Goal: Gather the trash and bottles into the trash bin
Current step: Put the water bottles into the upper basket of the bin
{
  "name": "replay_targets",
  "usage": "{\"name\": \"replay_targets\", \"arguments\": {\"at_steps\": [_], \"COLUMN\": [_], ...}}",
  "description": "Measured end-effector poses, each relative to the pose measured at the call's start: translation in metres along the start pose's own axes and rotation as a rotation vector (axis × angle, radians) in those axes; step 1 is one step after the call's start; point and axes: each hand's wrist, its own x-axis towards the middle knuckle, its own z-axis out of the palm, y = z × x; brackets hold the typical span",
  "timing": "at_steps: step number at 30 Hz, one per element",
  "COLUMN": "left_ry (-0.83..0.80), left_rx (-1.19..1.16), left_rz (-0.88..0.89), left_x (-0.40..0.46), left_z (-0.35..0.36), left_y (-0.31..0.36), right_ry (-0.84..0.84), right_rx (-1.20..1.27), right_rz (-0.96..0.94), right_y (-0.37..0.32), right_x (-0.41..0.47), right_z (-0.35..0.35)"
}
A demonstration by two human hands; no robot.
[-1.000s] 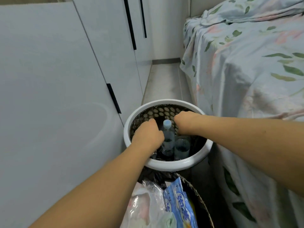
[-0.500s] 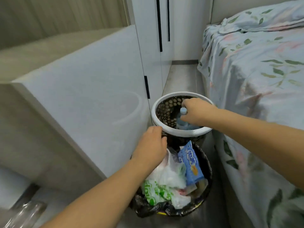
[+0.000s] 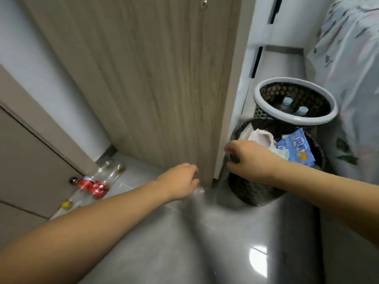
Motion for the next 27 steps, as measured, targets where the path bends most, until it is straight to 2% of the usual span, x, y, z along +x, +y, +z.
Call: {"name": "replay_targets", "arguments": {"at_steps": [7, 11, 14, 19, 23, 27], "left_ry": [-0.161, -0.272, -0.358, -0.289, -0.210, -0.130], "left_rx": [-0.022, -0.060, -0.061, -0.075, -0.109, -0.060], "left_rz": [-0.282, -0.445, -0.428, -0.428, -0.474, -0.461], "left_x": [-0.049, -0.071, -0.072, -0.048, -0.034, -0.034], "left_z": [0.045, 0.095, 0.115, 0.126, 0.142, 0.162], "left_y": [-0.133, -0.179, -0.196, -0.218, -0.228, -0.233], "right_ry": [-0.274, -0.407, -0.432, -0.395, -0.353, -0.337], "right_rx": [0.013, 0.027, 0.021, 0.017, -0.080, 0.044], "right_rz": [-0.054, 0.128, 0.300, 0.382, 0.354, 0.290], "right_y": [-0.089, -0.099, -0.083, -0.063, -0.060, -0.065], "right_x": [0.064, 0.087, 0.100, 0.115, 0.125, 0.128], "right_z": [0.120, 0.190, 0.238, 0.276, 0.292, 0.300]}}
